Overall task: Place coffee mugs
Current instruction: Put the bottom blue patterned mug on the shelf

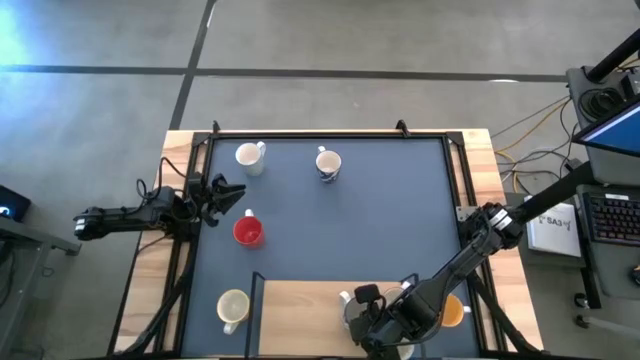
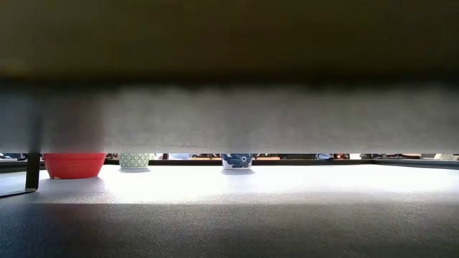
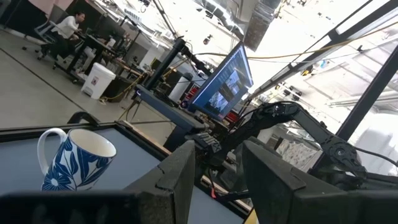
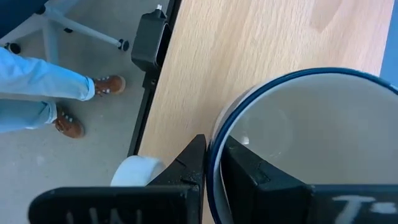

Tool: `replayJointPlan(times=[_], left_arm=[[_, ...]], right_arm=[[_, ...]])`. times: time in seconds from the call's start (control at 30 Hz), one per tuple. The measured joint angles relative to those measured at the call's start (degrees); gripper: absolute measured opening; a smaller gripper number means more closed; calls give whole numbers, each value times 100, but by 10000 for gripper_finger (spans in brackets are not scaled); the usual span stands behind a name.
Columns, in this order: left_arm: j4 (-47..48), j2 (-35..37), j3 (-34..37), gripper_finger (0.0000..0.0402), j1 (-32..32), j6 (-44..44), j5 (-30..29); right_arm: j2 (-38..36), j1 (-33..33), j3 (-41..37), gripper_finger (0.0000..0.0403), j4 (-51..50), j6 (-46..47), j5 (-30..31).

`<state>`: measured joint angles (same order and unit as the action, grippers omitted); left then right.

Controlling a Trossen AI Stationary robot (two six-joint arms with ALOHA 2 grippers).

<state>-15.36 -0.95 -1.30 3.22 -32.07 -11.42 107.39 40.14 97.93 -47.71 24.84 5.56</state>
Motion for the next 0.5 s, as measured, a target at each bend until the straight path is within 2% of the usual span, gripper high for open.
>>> replayJointPlan(times=[0.33,0.5], left_arm=[[0,2,0,116,0,2,0],[0,0,0,116,0,2,-2]], right_arm=[[-2,-2,327,97,-12,0,-168],[-2,-4,684,108,-282,-66,-133]])
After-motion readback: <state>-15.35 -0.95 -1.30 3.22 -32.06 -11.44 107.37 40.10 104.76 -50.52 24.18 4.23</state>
